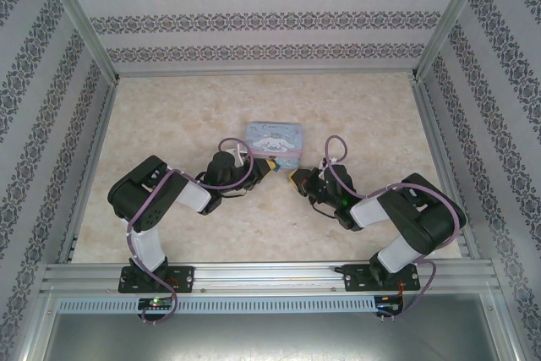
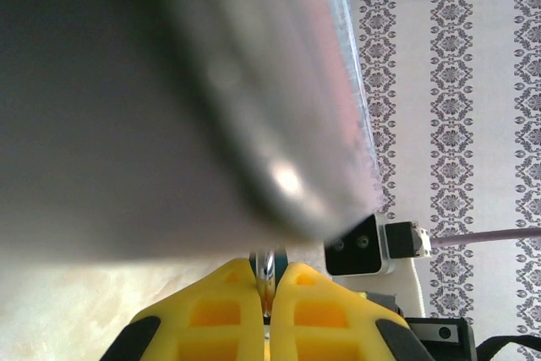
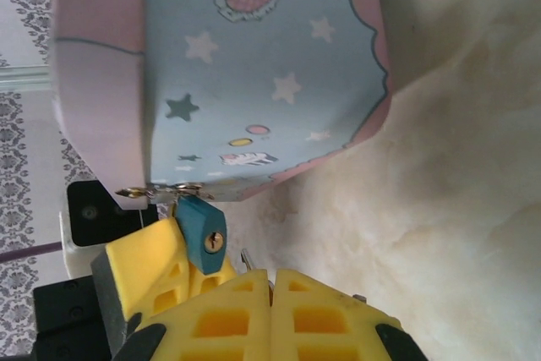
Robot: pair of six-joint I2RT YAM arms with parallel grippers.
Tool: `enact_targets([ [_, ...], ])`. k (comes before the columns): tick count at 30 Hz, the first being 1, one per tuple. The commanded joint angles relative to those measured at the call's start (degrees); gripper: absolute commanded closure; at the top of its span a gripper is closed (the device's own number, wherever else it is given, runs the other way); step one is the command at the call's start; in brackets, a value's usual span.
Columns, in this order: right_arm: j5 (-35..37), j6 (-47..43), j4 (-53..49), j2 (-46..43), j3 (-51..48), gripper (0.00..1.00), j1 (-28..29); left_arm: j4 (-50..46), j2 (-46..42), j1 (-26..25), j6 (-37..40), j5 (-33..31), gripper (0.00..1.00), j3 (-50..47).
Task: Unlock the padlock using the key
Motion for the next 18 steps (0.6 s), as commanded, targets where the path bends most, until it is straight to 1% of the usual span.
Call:
enact_targets([
  [1,1.8,0.5,2.4,1.0,1.5,1.00,0.9,5.5,0.2,-0.8,0.0,0.3,1.00,-0.4],
  [18,1.9,2.2,6.2,5.6,2.6,1.00,1.7,6.0,1.0,-0.8,0.0,0.4,1.00,-0.3],
])
